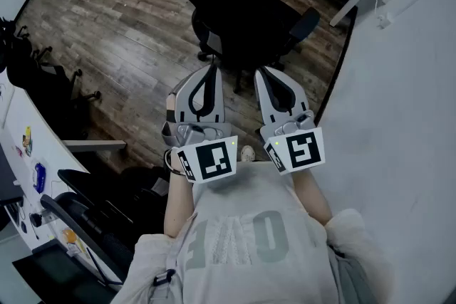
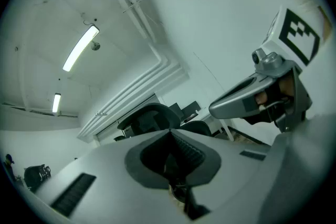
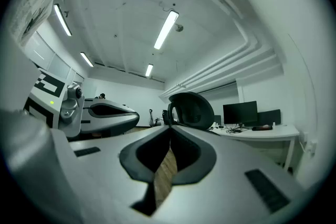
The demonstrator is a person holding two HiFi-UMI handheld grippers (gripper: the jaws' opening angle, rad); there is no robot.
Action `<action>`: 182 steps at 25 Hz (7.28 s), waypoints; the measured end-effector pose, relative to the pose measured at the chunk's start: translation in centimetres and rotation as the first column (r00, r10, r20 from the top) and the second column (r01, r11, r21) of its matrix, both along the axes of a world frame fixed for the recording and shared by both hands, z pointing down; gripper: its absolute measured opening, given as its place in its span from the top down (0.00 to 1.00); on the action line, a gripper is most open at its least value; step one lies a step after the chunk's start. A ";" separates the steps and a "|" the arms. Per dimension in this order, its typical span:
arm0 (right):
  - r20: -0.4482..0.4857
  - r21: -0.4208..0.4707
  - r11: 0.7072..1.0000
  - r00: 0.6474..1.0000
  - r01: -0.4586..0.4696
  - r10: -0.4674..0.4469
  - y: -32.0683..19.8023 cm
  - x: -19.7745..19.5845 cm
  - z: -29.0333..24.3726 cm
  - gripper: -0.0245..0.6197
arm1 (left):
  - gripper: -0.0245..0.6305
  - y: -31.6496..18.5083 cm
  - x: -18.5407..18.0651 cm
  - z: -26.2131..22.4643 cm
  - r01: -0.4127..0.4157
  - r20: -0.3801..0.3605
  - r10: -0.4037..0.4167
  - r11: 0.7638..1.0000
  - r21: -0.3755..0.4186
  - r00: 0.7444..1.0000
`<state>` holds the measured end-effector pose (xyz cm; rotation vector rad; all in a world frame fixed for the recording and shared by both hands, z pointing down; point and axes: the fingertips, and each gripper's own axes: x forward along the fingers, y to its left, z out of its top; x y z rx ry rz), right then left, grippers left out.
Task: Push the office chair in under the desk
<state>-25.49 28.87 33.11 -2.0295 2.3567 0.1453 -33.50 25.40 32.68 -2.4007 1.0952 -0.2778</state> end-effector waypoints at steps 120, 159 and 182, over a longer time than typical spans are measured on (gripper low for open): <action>-0.048 -0.324 0.896 0.941 0.304 -0.336 -31.7 17.1 0.6 0.72 | 0.46 -36.2 11.4 -0.3 0.077 0.209 -0.014 0.953 -0.294 0.978; -0.008 -0.337 0.842 0.893 0.421 -0.450 -60.6 53.6 1.1 0.78 | 0.46 -66.6 49.2 0.6 0.135 0.223 -0.069 0.946 -0.295 0.972; -0.035 -0.348 0.745 0.786 0.570 -0.618 -70.6 68.7 1.1 0.78 | 0.46 -76.1 64.2 0.6 0.284 0.269 -0.203 0.908 -0.307 0.942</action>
